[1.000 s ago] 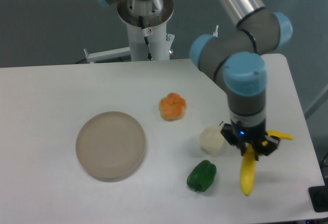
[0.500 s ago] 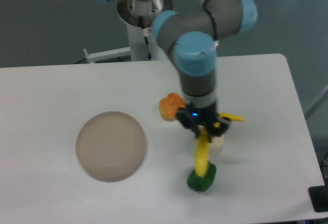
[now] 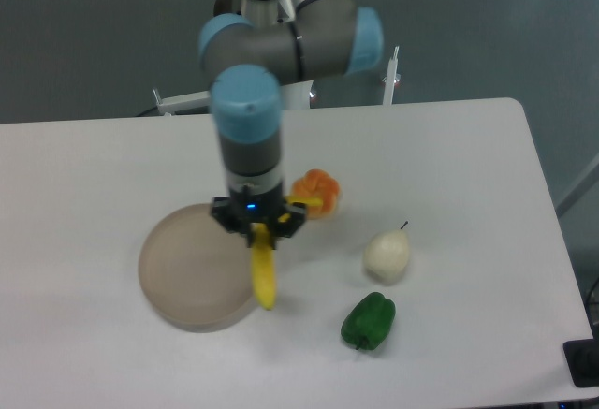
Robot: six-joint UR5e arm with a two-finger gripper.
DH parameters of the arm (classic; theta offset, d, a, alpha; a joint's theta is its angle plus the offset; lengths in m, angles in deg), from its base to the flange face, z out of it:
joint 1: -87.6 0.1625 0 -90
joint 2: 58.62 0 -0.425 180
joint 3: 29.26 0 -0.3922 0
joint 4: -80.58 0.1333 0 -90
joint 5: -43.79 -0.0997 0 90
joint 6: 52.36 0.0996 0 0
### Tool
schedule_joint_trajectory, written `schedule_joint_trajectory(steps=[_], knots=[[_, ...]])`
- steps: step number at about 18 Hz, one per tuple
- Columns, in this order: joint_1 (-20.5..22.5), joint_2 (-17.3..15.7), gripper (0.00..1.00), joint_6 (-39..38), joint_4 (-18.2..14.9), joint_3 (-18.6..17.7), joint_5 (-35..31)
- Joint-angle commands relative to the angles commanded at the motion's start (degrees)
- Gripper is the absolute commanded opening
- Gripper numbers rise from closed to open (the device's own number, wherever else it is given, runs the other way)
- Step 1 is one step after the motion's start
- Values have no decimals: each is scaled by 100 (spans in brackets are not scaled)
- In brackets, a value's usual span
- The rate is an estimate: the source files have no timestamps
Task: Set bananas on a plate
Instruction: 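Carry the banana past the pear and pepper toward the beige plate, then lower the banana onto the plate and open the gripper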
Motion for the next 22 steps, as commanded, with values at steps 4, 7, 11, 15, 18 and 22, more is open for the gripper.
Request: schedule_joint_trajectory(steps=[4, 7, 11, 15, 18, 22], knots=[[-299, 228, 28, -265, 289, -166, -53], [-361, 404, 28, -256, 711, -299, -123], [-414, 563, 28, -265, 782, -281, -202], [-414, 598, 28, -204, 791, -334, -255], [-458, 642, 28, -186, 800, -352, -343], [-712, 721, 28, -195, 809, -334, -510]])
